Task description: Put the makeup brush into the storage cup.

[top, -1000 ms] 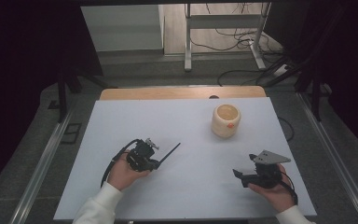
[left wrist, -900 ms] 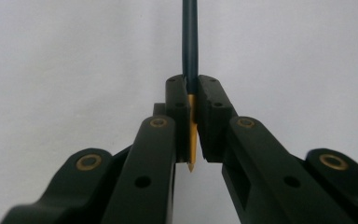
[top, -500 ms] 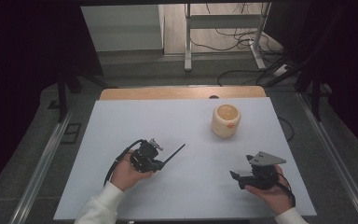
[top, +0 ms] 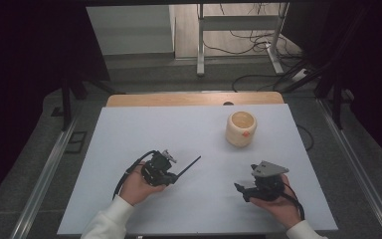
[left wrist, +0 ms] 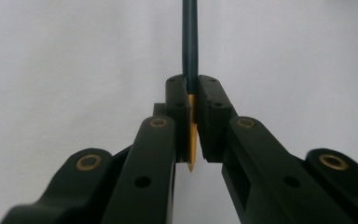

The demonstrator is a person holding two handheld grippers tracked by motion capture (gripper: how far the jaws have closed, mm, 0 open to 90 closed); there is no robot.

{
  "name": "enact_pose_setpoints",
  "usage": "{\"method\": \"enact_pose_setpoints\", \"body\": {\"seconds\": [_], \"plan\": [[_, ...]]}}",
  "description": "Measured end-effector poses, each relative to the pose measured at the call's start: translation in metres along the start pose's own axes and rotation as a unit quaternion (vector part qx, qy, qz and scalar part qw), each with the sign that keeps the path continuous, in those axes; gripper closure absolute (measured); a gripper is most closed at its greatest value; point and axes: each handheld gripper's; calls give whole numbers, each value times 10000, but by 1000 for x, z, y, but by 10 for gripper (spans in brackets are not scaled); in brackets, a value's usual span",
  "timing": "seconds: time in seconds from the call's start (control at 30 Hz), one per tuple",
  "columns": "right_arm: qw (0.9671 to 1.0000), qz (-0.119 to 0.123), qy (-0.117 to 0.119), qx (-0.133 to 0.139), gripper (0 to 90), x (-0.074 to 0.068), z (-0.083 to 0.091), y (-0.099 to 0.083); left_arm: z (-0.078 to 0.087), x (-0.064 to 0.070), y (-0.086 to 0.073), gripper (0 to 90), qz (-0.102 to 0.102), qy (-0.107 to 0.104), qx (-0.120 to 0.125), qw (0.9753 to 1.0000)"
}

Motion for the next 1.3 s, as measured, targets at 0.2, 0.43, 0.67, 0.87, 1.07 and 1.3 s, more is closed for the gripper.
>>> {"method": "enact_pose_setpoints", "body": {"seconds": [0.2,0.43,0.67,0.87,1.07,1.3], "plan": [[9999,150,-33,29,143,-6,-4,6,-2,5,2,842,-50,-25,-14,10000],[9993,347,-71,82,143,-13,-9,15,-2,6,3,842,-73,-36,-5,10000],[9986,514,-85,53,144,-17,-15,20,-4,7,4,842,-111,-64,-58,9999],[9980,622,-87,59,146,-21,-18,25,-4,9,6,843,-136,-72,-52,9999],[9973,730,-100,49,148,-23,-20,30,-6,11,7,842,-179,-76,-95,9998],[9963,856,-79,17,148,-25,-26,36,-7,11,7,842,-192,-93,-97,9997]]}}
Point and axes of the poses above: each handheld gripper's, and its own axes: z roughly backward along the jaws, y roughly out of its top, x roughly to its right, and after that the axes turned 8 degrees about z, right-handed
